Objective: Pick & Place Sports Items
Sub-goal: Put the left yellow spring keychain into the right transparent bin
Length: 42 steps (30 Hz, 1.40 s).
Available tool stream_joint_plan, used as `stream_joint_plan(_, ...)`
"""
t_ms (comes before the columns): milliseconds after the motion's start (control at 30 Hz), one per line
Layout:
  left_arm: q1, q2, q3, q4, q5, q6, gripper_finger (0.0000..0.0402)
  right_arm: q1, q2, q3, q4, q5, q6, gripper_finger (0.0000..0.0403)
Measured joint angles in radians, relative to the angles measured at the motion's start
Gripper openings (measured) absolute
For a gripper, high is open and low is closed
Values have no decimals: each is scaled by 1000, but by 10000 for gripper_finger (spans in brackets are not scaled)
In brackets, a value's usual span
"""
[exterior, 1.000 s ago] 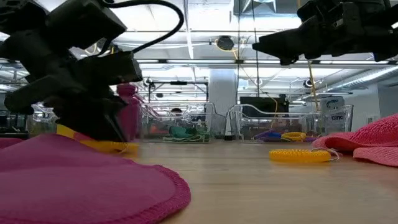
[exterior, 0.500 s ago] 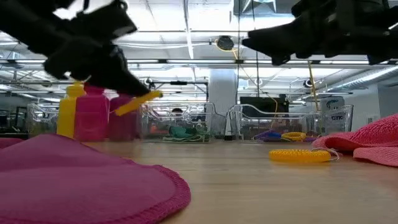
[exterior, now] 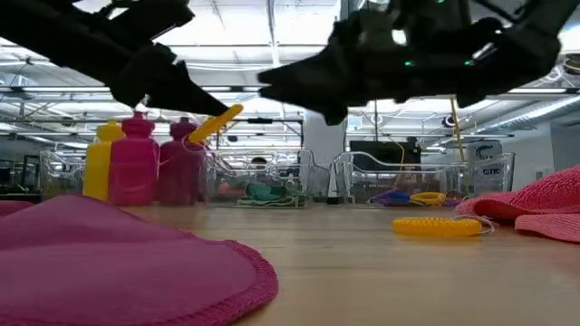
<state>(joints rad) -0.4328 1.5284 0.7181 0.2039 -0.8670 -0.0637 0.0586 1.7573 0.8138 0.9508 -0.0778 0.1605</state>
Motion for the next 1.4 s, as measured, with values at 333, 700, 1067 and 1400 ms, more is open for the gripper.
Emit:
stream_joint_plan(333, -28, 0, 0, 38, -107, 18, 4, -11, 93, 57, 0, 101, 19, 130)
stream_joint_plan(700, -32, 1, 0, 142, -121, 60, 4, -5, 95, 57, 18, 101, 67, 130)
stream_joint_plan(1067, -23, 8, 0, 150, -105, 60, 4, 19, 95, 57, 90, 50, 67, 130)
stream_joint_plan(1400, -10, 8, 0, 173, -88, 61, 4, 18, 95, 56, 92, 52, 88, 129)
